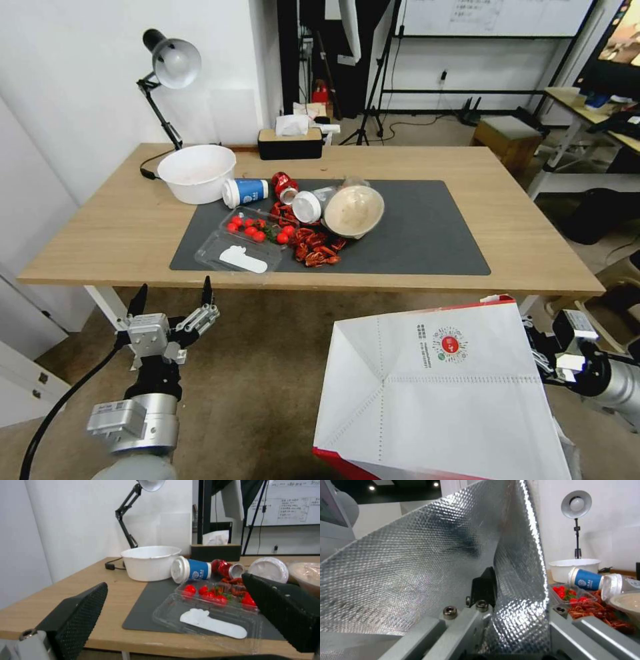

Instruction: Pick up the food delivery bag from the floor and place it on the table.

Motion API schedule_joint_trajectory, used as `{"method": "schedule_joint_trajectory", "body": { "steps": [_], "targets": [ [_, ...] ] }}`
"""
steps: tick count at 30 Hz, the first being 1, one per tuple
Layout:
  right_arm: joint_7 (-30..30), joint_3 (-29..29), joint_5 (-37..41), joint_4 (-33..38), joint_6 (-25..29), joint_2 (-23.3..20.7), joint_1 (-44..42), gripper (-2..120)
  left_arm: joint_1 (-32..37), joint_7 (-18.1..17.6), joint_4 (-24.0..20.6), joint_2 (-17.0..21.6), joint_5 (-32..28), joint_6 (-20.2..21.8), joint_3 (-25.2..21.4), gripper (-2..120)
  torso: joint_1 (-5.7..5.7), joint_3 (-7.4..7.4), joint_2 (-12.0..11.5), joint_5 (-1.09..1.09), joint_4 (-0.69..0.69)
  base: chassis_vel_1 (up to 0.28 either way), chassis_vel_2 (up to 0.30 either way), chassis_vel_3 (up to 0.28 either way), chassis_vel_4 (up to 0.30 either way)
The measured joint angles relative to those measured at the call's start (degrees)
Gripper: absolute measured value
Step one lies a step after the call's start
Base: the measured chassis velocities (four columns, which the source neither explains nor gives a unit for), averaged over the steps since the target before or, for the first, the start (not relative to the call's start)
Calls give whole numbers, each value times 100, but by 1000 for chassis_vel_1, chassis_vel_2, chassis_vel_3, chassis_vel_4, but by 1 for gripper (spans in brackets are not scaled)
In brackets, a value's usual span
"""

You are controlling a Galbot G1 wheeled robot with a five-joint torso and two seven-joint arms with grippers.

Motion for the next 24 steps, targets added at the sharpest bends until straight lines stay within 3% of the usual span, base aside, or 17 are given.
{"method": "schedule_joint_trajectory", "body": {
  "steps": [16, 24],
  "targets": [
    [66, 74, 120, 57, 1, -101, -16, 0, -15, 30, 39, 2, -11, -85, 35, 100, 7, 2, 7, 0, 0, 0, 0, 0, 0],
    [391, 278, 599, 206, 39, -284, -98, 0, -17, 40, 106, -4, -10, -129, 26, 100, -3, -9, -12, 0, 0, 0, 0, 0, 0]
  ]
}}
